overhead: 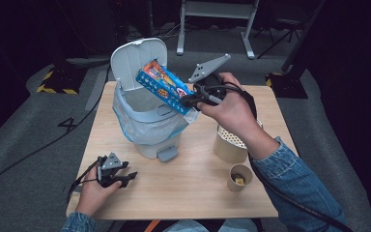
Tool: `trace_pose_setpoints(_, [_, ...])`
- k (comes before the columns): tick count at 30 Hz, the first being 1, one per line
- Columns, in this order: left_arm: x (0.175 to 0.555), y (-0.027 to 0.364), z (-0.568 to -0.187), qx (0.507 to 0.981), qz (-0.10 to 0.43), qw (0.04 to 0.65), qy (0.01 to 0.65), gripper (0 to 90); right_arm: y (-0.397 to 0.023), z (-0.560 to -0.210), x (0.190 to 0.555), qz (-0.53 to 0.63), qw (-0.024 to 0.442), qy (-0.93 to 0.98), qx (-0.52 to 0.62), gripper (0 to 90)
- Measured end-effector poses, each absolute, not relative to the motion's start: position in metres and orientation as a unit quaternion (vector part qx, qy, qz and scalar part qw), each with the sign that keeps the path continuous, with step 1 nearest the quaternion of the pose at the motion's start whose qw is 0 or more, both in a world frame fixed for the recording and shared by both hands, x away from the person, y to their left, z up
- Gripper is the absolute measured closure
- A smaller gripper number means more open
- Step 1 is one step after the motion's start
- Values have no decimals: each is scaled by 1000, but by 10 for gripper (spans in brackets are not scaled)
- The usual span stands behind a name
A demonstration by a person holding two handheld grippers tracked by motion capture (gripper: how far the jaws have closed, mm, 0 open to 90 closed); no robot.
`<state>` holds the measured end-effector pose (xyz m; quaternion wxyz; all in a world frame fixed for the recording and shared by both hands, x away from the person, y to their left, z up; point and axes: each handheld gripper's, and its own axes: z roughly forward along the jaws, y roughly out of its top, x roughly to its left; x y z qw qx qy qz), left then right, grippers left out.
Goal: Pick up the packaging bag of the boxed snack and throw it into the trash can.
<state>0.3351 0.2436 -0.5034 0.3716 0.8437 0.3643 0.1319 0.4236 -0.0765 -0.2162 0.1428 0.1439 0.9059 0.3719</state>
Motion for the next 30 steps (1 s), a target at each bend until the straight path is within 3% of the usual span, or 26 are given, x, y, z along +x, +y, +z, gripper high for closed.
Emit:
trace_pose_setpoints(5, [335,244,-503,844,132,371,364,440,-70,-220,425,381,140,902,146,727])
trace_pose_setpoints(12, [336,244,-503,844,132,372,363,440,-69,-215,418,423,169,880,137,511])
trace_pose_setpoints(17, [336,245,-503,844,129,373,364,440,-79,-211,411,446,184,866,129,451])
trace_pose_setpoints(24, [336,244,-503,842,125,375,367,440,-103,-214,408,463,194,854,135,428])
trace_pose_setpoints(30, [336,244,-503,842,126,375,367,440,-127,-219,407,463,191,853,143,460])
